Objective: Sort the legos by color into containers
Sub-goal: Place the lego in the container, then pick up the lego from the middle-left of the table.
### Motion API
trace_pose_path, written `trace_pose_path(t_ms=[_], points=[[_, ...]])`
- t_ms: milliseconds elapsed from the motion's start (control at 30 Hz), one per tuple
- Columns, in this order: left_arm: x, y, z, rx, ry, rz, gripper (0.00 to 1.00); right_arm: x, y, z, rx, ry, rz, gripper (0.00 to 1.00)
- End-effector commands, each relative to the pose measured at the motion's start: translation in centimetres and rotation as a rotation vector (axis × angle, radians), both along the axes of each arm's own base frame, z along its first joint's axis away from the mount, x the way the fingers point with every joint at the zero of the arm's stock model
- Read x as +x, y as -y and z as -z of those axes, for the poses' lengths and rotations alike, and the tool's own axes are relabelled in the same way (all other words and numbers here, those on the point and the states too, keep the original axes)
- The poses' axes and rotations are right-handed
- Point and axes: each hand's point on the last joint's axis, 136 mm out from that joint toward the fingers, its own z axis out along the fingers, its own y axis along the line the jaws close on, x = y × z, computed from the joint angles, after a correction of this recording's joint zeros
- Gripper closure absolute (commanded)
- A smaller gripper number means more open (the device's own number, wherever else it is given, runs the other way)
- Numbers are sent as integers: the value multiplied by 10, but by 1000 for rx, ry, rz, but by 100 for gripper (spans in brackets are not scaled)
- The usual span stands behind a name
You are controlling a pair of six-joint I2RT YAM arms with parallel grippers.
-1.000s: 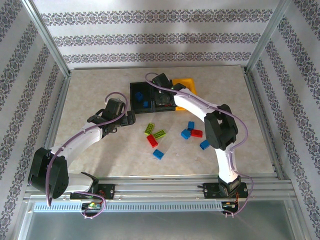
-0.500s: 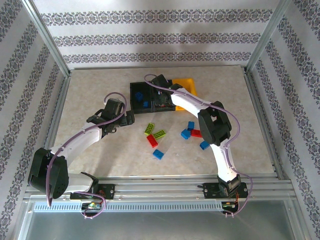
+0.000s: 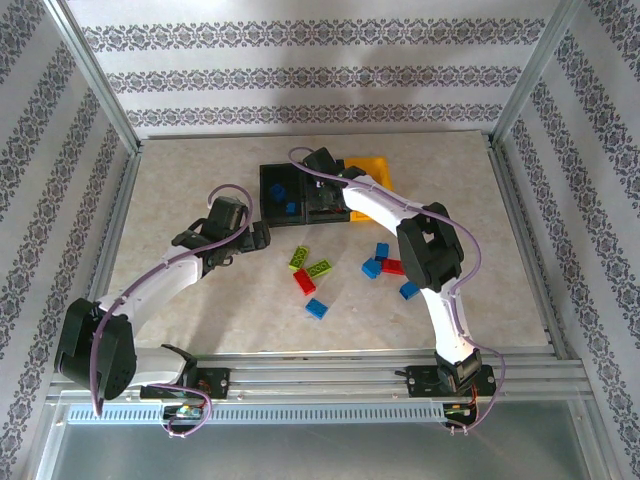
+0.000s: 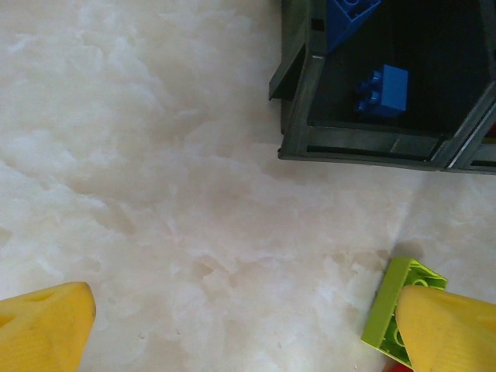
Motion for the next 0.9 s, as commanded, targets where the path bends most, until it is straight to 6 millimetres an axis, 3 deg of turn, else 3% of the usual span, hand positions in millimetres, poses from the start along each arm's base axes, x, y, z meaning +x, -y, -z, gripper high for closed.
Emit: trace_pose_path(t_ms=[0,167,367,433,500,700,867], points=[[-4,1,-5,-43,9,8,0,-6,-3,-46,45,65,-22,48],[-18,16,-1,-68,-17,43,0,-22,2,-57,57,81,-16,41],[-45,53,10,-76,-73,141,0,-45,21,-66,71,90,29,28],[-56,67,17,-60,-101,185,0,-55,31,-66,67,92,49,19],[-66,76,24,-28,-127,220,0,-64,43,-65,53,94,82,2],[-90,104,39,14,-178,315,0,-92,88,-59,6,98,199,2],[-99,123,45,66,-186,371,0,-111,120,-51,-3,83,285,1]])
